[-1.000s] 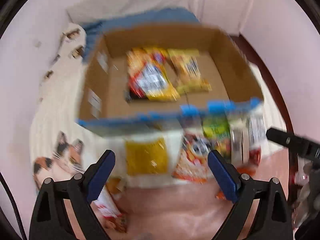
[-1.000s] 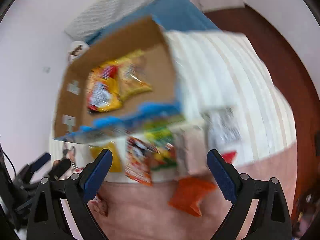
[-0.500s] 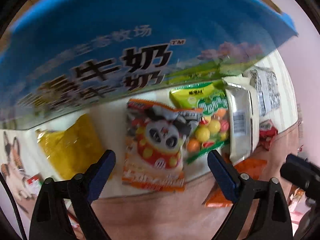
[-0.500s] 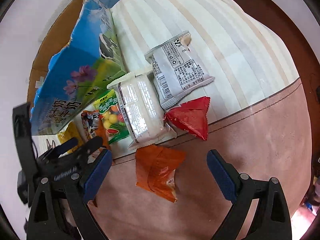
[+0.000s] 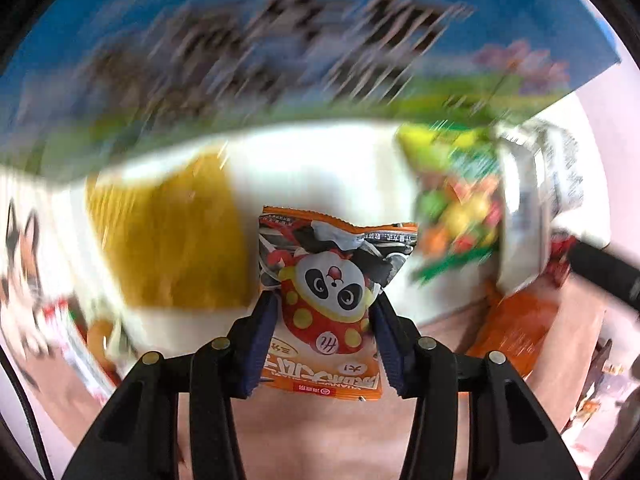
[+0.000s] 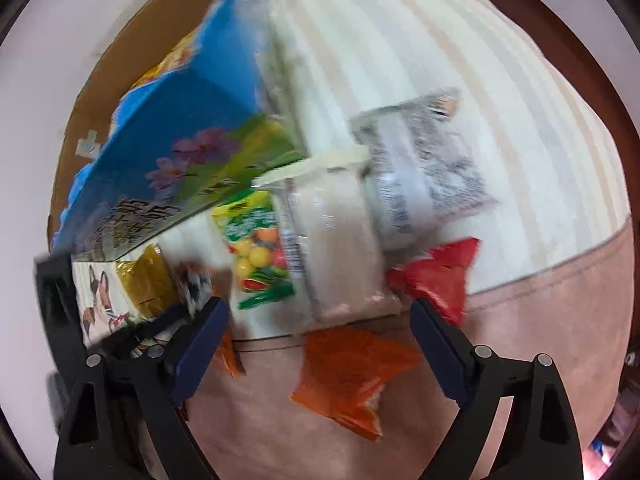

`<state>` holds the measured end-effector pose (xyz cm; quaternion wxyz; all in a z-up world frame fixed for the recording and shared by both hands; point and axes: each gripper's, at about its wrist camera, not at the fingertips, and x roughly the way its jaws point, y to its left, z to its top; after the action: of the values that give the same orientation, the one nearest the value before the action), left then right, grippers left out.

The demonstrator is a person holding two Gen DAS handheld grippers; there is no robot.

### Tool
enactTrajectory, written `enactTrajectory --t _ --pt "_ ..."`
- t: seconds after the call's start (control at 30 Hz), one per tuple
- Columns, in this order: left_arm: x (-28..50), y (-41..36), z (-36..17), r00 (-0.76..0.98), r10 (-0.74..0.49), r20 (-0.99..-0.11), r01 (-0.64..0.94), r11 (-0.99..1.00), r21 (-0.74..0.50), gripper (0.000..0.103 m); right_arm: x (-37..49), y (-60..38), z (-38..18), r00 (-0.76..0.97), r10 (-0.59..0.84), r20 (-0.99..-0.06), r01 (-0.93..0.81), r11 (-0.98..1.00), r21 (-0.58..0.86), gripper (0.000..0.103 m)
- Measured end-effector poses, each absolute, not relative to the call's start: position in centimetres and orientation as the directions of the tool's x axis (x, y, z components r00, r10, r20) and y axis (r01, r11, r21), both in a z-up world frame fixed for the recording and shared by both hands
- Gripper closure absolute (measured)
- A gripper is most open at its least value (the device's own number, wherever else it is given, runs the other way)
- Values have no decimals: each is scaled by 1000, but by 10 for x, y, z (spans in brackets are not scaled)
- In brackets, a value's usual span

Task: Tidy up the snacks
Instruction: 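Grasp the panda-print bag with the left tool while the right tool grasps the green candy bag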

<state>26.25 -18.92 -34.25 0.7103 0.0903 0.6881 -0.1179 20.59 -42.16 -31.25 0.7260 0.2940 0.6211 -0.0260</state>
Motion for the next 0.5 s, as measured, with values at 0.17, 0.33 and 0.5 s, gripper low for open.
enactTrajectory --t 0.17,0.33,0.5 --pt "246 -149 -350 -13 -43 -999 190 981 -45 57 225 -393 -316 231 360 -904 330 845 421 9" --pt "248 -128 -358 -37 -114 -993 171 978 -119 54 246 -368 -323 259 290 -921 251 901 354 9" --pt "262 -111 -363 -48 -145 -988 185 971 -151 52 265 -367 -333 252 241 -937 236 924 301 9"
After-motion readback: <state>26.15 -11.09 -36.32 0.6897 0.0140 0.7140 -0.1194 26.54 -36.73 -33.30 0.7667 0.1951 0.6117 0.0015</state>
